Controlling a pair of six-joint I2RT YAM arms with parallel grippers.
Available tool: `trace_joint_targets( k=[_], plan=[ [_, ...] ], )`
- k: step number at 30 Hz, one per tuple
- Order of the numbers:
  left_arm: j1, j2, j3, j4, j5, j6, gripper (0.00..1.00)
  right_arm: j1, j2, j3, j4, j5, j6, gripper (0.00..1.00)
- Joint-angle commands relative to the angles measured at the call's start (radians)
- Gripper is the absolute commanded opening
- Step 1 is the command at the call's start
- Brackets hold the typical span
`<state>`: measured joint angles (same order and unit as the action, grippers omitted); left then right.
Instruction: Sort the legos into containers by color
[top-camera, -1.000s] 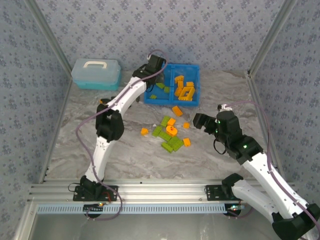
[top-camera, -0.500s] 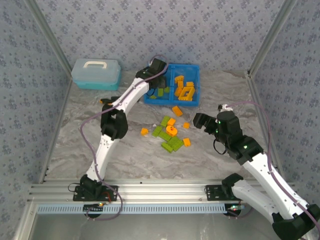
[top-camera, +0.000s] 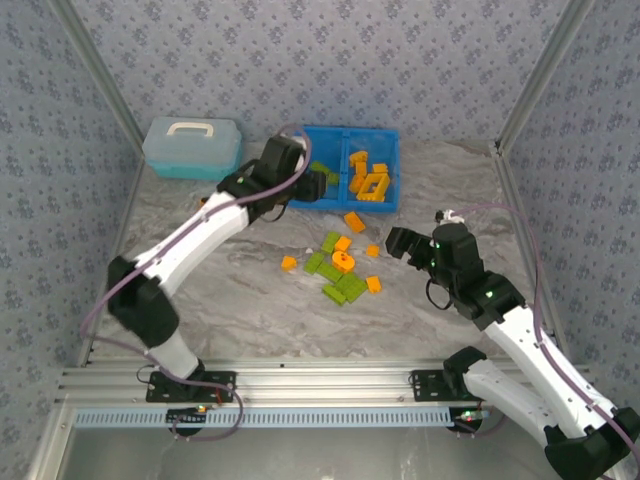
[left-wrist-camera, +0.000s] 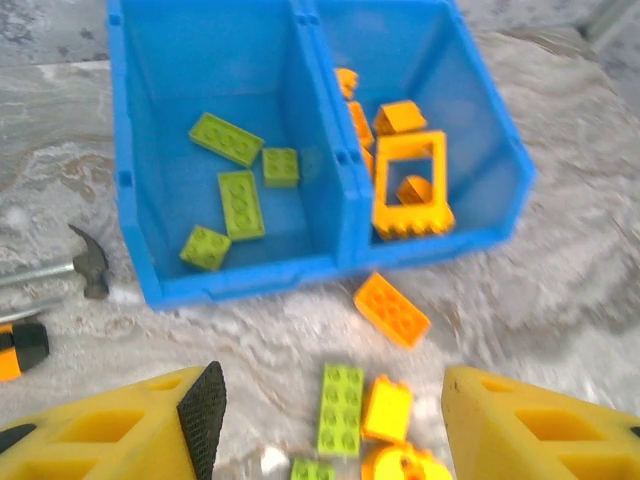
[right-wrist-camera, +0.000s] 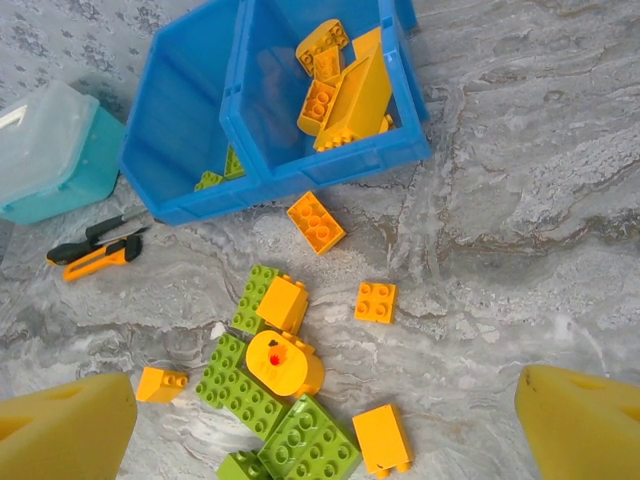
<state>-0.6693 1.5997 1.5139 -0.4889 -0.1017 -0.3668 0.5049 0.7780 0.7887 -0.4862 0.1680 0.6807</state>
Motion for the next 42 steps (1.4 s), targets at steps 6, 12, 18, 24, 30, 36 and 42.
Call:
trace_joint_targets(
  k=[6,12,18,24,30,36,42],
  plan=[
    [-0.081,-0.103,-0.344,0.054,0.087,-0.005,0.59,0.001,0.053,0.005,0.079,0.013,-0.039,1.0],
    [-0.243,-0.083,-0.413,0.074,0.047,-0.316,0.6,0.001,0.087,0.009,0.089,0.004,-0.029,1.0],
    [-0.327,0.019,-0.424,-0.03,0.016,-0.704,0.71,0.007,0.086,0.0,0.075,-0.009,-0.003,1.0],
    [-0.357,0.068,-0.452,0.019,0.009,-0.874,0.83,0.007,0.079,-0.004,0.063,0.002,-0.007,1.0],
    [-0.359,0.159,-0.41,0.034,0.024,-0.869,0.85,0.006,0.08,0.004,0.061,0.013,-0.023,1.0],
    [-0.358,0.217,-0.405,0.046,0.056,-0.868,0.74,0.006,0.076,0.0,0.044,0.012,-0.026,1.0],
    [-0.358,0.211,-0.418,-0.017,0.054,-0.869,0.56,0.006,0.06,-0.011,0.042,0.019,-0.023,1.0]
  ],
)
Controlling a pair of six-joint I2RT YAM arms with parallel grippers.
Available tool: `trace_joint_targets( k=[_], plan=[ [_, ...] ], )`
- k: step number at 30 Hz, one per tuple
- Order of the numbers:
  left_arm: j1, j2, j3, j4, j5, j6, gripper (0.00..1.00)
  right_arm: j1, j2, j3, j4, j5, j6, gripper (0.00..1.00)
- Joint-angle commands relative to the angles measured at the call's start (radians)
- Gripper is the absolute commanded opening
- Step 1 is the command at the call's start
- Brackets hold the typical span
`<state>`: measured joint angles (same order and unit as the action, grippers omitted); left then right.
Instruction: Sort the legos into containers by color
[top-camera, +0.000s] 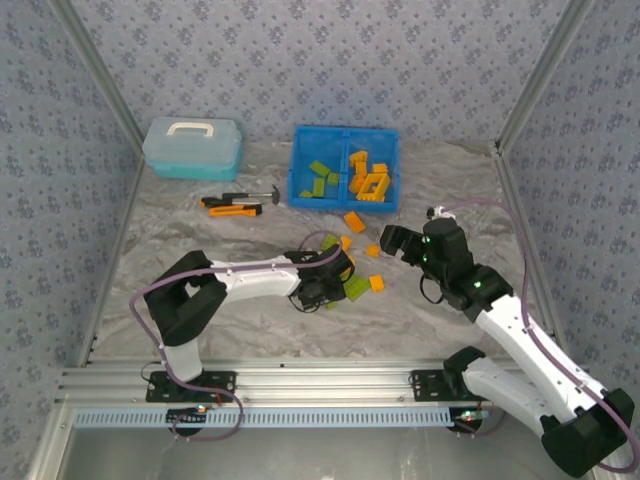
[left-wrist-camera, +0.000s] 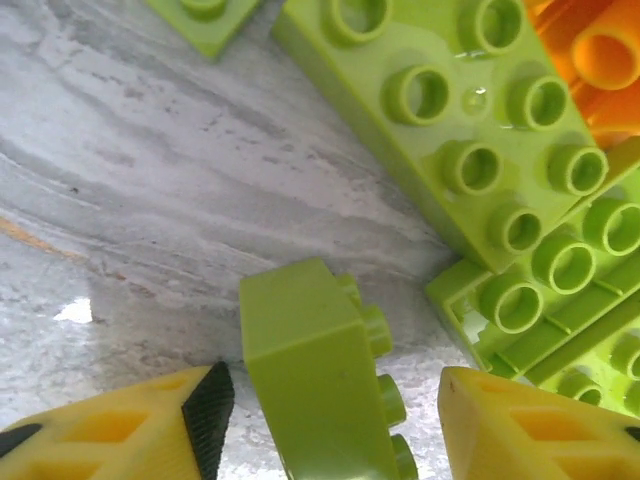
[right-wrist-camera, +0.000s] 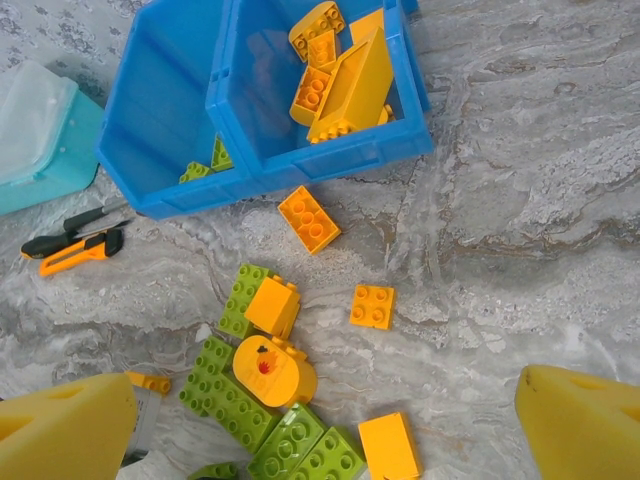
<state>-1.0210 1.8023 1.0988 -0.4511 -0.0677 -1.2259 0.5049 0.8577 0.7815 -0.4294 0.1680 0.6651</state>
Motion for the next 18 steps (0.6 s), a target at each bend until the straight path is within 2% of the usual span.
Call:
trace_joint_targets(
  k=[1,5,11,15,18],
  plan=[
    [-0.006,0.004,-0.007,-0.066,0.017,-0.004,0.53,0.005,-0.021,-0.004,-0.015,0.021,-0.007,1.0],
    [-0.005,-0.001,-0.012,-0.101,0.016,0.018,0.39,0.004,-0.021,-0.008,-0.01,0.021,-0.003,1.0],
    [-0.001,-0.049,-0.005,-0.152,-0.008,0.041,0.26,0.004,-0.02,-0.009,-0.009,0.021,0.003,1.0],
    [-0.001,-0.131,0.064,-0.234,-0.134,0.124,0.2,0.006,-0.021,-0.007,-0.01,0.018,0.009,1.0],
    [0.01,-0.174,0.169,-0.279,-0.273,0.29,0.16,0.006,-0.023,-0.008,-0.004,0.018,0.011,1.0]
  ],
)
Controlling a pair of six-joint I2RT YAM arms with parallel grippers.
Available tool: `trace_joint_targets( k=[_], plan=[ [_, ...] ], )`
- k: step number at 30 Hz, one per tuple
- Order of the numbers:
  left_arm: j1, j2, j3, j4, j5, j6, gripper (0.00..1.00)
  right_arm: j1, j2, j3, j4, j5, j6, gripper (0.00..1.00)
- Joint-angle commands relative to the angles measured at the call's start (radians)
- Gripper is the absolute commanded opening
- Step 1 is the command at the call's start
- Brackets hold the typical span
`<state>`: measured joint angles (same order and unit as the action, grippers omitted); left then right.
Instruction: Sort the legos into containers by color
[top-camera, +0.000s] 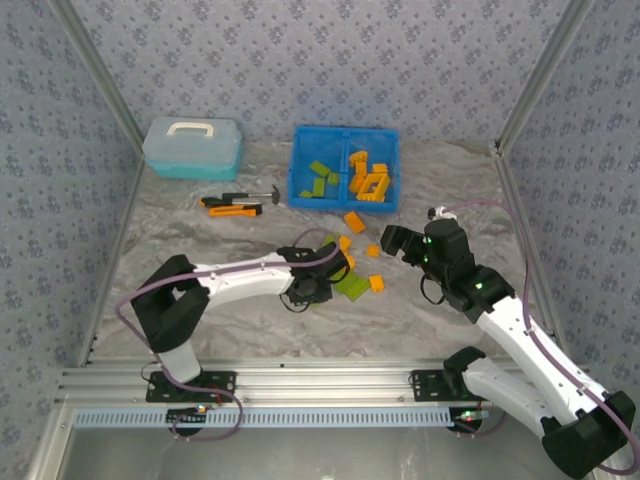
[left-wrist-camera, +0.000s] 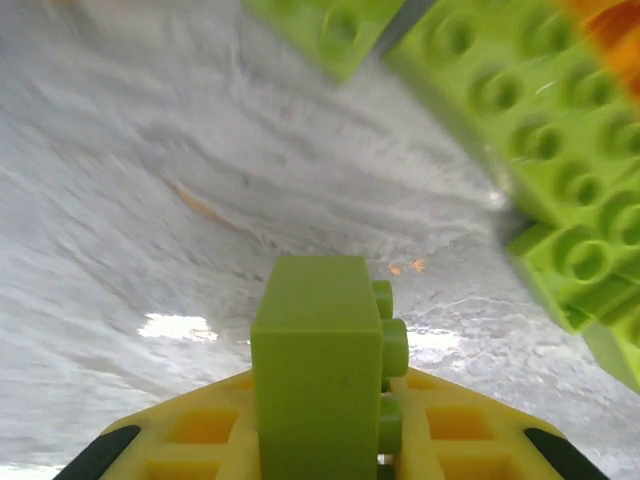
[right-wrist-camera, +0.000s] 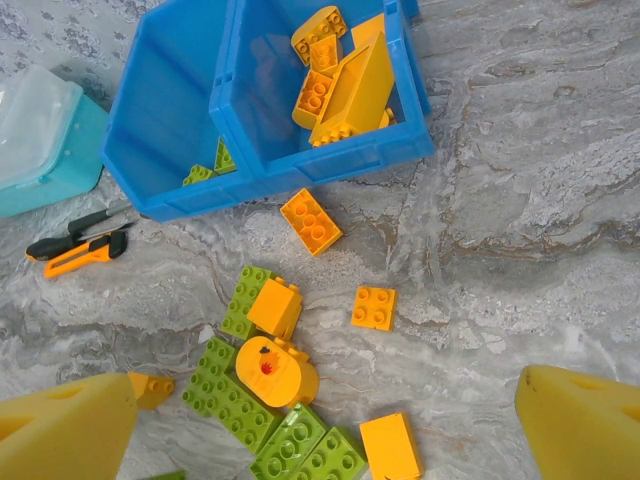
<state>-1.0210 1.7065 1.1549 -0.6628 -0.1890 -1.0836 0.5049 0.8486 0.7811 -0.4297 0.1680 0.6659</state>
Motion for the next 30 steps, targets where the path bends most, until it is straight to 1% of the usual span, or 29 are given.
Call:
trace_joint_targets(
  k=[1,3,5,7,9,12,15,16,20,24,26,30],
  plan=[
    [0.017,-0.088,0.152,-0.064,-0.208,0.215,0.15,0.005,-0.013,-0.006,-0.002,0.019,0.011,1.0],
    [0.043,-0.094,0.226,-0.034,-0.294,0.341,0.13,0.005,-0.013,-0.007,0.009,0.021,0.011,1.0],
    [0.082,-0.088,0.277,0.057,-0.341,0.491,0.12,0.006,-0.01,0.0,0.01,0.021,0.009,1.0],
    [0.137,-0.076,0.302,0.166,-0.315,0.624,0.12,0.005,-0.008,0.011,-0.003,0.018,0.008,1.0],
    [0.203,-0.042,0.333,0.26,-0.257,0.69,0.14,0.007,-0.012,0.019,-0.021,0.023,0.006,1.0],
    [0.305,0.072,0.464,0.3,-0.172,0.725,0.14,0.007,-0.022,0.021,-0.03,0.028,0.006,1.0],
    [0.369,0.236,0.649,0.283,-0.134,0.771,0.13,0.005,-0.027,0.021,-0.031,0.03,0.002,1.0],
    [0.386,0.3,0.73,0.253,-0.126,0.784,0.13,0.006,-0.026,0.027,-0.031,0.029,-0.001,1.0],
    [0.433,0.567,1.091,0.128,-0.17,0.808,0.13,0.004,-0.021,0.047,-0.042,0.029,-0.015,1.0],
    [0.477,0.811,1.431,0.018,-0.147,0.797,0.15,0.004,-0.023,0.052,-0.051,0.033,-0.019,1.0],
    [0.492,0.875,1.509,0.003,-0.123,0.792,0.19,0.003,-0.025,0.055,-0.062,0.034,-0.024,1.0],
    [0.507,0.888,1.482,0.015,-0.104,0.77,0.29,0.004,-0.031,0.056,-0.078,0.035,-0.024,1.0]
  ],
)
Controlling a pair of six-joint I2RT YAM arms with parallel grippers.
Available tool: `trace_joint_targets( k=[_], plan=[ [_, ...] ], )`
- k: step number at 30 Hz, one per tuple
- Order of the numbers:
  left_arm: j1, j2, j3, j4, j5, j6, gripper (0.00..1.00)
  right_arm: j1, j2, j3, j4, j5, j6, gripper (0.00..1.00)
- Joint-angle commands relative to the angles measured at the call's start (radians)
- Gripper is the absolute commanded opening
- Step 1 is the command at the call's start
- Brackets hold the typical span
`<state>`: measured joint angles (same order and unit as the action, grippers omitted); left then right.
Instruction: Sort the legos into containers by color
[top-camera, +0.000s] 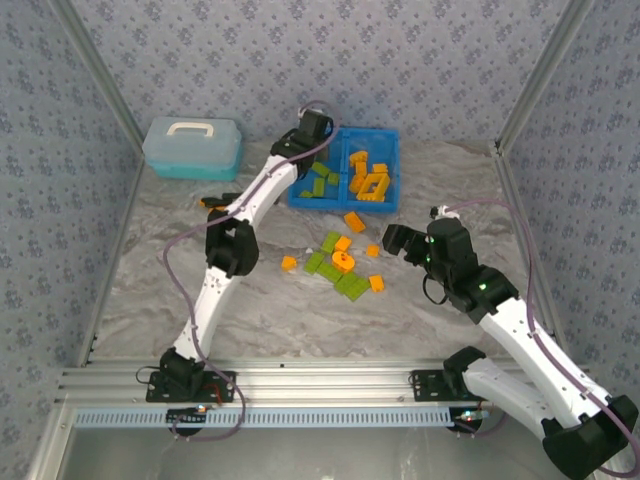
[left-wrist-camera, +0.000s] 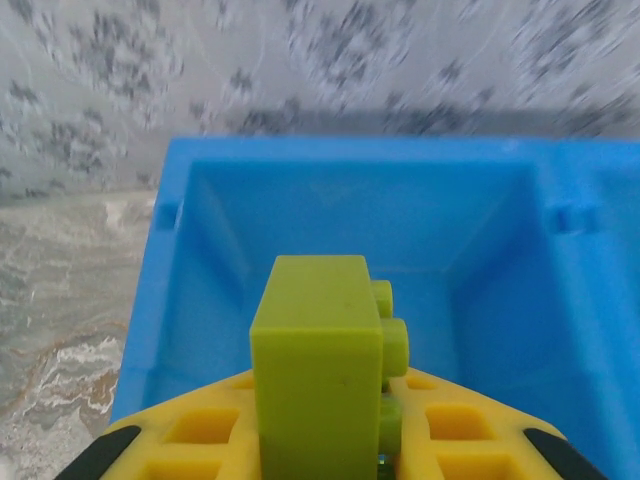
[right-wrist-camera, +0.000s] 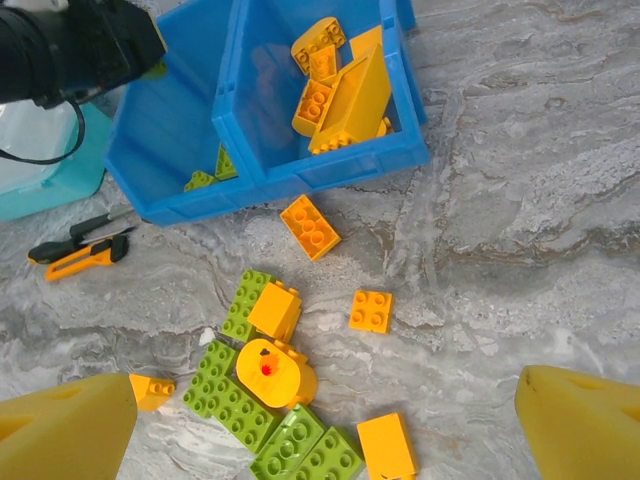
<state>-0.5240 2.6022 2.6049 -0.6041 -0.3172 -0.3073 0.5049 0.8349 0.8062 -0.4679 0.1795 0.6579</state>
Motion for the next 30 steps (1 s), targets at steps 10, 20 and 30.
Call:
trace_joint_targets(
  k=[10,20,30],
  plan=[
    [0.0,-0.234,-0.107,-0.03,0.109,-0.055,0.55,0.003,0.011,0.041,0.01,-0.016,0.007,1.0],
    [-0.098,-0.867,-0.903,0.299,0.215,-0.092,0.58,0.004,0.006,0.033,0.013,-0.016,0.019,1.0],
    [-0.217,-1.071,-1.337,0.294,0.23,-0.062,0.54,0.005,0.046,0.038,0.054,-0.032,0.014,1.0]
  ],
)
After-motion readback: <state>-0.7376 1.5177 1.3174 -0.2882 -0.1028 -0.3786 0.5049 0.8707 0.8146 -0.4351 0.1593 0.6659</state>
